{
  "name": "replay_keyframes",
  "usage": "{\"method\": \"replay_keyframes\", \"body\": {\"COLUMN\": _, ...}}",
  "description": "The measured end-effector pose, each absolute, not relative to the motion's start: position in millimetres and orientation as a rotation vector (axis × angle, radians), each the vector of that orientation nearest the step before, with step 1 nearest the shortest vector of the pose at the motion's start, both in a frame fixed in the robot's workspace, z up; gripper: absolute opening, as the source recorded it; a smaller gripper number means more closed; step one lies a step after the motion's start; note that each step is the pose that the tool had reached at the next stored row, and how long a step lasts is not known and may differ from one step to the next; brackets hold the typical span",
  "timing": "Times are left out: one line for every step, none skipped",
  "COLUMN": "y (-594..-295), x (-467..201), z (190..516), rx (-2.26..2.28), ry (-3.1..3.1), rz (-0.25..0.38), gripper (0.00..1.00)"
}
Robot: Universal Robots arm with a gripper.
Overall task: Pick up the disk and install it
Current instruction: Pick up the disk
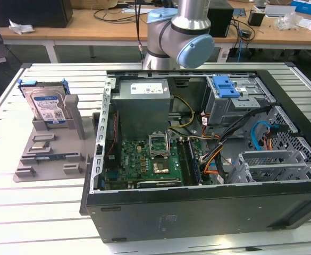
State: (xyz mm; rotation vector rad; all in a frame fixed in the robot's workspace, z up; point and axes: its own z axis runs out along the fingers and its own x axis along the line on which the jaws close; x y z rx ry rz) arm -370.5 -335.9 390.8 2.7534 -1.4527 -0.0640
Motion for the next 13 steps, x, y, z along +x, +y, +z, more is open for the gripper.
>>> {"method": "replay_keyframes", "body": {"y": -335.9, "x": -370.5, "z": 390.7, "rx": 2.761, "ry": -1.437, "rz": -0.064, "gripper": 0.11}}
{"method": "replay_keyframes", "body": {"y": -335.9, "x": -370.5, "z": 390.7, "rx": 2.768, "ry": -1.424, "rz": -0.063, "gripper": 0.11}}
{"method": "replay_keyframes", "body": {"y": -335.9, "x": -370.5, "z": 390.7, "rx": 2.779, "ry": -1.401, "rz": -0.063, "gripper": 0.11}}
{"method": "replay_keyframes", "body": {"y": -335.9, "x": -370.5, "z": 390.7, "rx": 2.785, "ry": -1.389, "rz": -0.063, "gripper": 0.11}}
{"method": "replay_keyframes", "body": {"y": -335.9, "x": -370.5, "z": 390.7, "rx": 2.792, "ry": -1.375, "rz": -0.063, "gripper": 0.11}}
{"method": "replay_keyframes", "body": {"y": -335.9, "x": -370.5, "z": 390.8, "rx": 2.798, "ry": -1.361, "rz": -0.062, "gripper": 0.11}}
{"method": "replay_keyframes", "body": {"y": -335.9, "x": -370.5, "z": 390.7, "rx": 2.804, "ry": -1.349, "rz": -0.062, "gripper": 0.11}}
{"method": "replay_keyframes", "body": {"y": -335.9, "x": -370.5, "z": 390.8, "rx": 2.814, "ry": -1.328, "rz": -0.062, "gripper": 0.11}}
{"method": "replay_keyframes", "body": {"y": -335.9, "x": -370.5, "z": 390.7, "rx": 2.824, "ry": -1.306, "rz": -0.062, "gripper": 0.11}}
{"method": "replay_keyframes", "body": {"y": -335.9, "x": -370.5, "z": 390.7, "rx": 2.833, "ry": -1.285, "rz": -0.061, "gripper": 0.11}}
{"method": "replay_keyframes", "body": {"y": -335.9, "x": -370.5, "z": 390.7, "rx": 2.841, "ry": -1.266, "rz": -0.061, "gripper": 0.11}}
{"method": "replay_keyframes", "body": {"y": -335.9, "x": -370.5, "z": 390.8, "rx": 2.847, "ry": -1.253, "rz": -0.061, "gripper": 0.11}}
{"method": "replay_keyframes", "body": {"y": -335.9, "x": -370.5, "z": 390.7, "rx": 2.855, "ry": -1.235, "rz": -0.060, "gripper": 0.11}}
